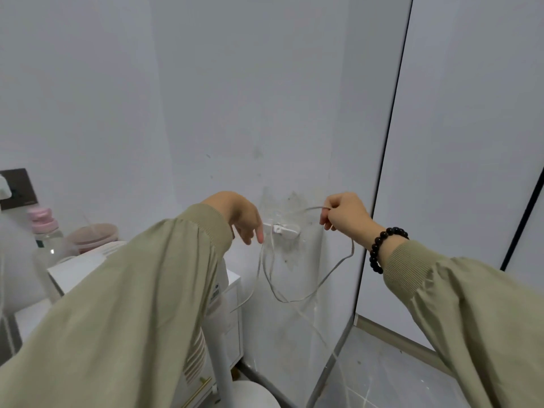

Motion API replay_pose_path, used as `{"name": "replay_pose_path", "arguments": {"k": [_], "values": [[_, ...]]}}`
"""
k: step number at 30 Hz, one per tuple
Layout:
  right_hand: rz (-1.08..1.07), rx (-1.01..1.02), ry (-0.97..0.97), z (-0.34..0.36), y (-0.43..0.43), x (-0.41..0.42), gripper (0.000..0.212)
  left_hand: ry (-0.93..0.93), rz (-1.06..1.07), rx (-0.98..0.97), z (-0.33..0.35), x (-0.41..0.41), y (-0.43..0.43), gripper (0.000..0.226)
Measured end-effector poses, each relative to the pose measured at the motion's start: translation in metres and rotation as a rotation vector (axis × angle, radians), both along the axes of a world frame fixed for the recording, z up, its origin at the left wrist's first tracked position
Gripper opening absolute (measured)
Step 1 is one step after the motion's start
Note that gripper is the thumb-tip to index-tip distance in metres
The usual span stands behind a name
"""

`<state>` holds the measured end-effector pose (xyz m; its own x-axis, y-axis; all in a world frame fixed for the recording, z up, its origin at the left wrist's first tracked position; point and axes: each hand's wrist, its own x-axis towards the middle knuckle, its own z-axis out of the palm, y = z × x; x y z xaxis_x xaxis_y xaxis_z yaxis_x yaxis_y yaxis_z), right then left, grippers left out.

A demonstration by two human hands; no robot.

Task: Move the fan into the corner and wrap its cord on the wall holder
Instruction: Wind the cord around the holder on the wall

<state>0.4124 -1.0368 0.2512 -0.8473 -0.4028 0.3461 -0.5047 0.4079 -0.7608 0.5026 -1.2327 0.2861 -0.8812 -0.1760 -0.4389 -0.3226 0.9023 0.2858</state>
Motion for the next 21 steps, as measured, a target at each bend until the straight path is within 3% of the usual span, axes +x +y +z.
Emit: {"name": "replay_pose_path", "arguments": {"k": [2, 6, 9, 16, 21], "values": [[0.052, 0.192, 0.048, -0.007, 0.000, 0.000, 0.033, 0.126, 0.114, 0.051, -0.012, -0.007, -0.002, 0.033], [0.176, 0.615, 0.093, -0.023, -0.002, 0.002, 0.023, 0.266, 0.322, 0.352, -0.033, -0.024, 0.000, 0.028], [0.206, 0.773, 0.045, -0.039, -0.004, 0.002, 0.021, 0.295, 0.421, 0.499, -0.043, -0.035, 0.008, 0.018], [0.175, 0.695, -0.058, -0.066, -0.016, -0.010, 0.020, 0.413, 0.520, 0.872, -0.055, -0.052, 0.022, 0.021], [0.234, 0.392, -0.392, -0.070, -0.028, -0.009, 0.031, 0.437, 0.373, 0.839, -0.056, -0.059, 0.023, 0.044]]}}
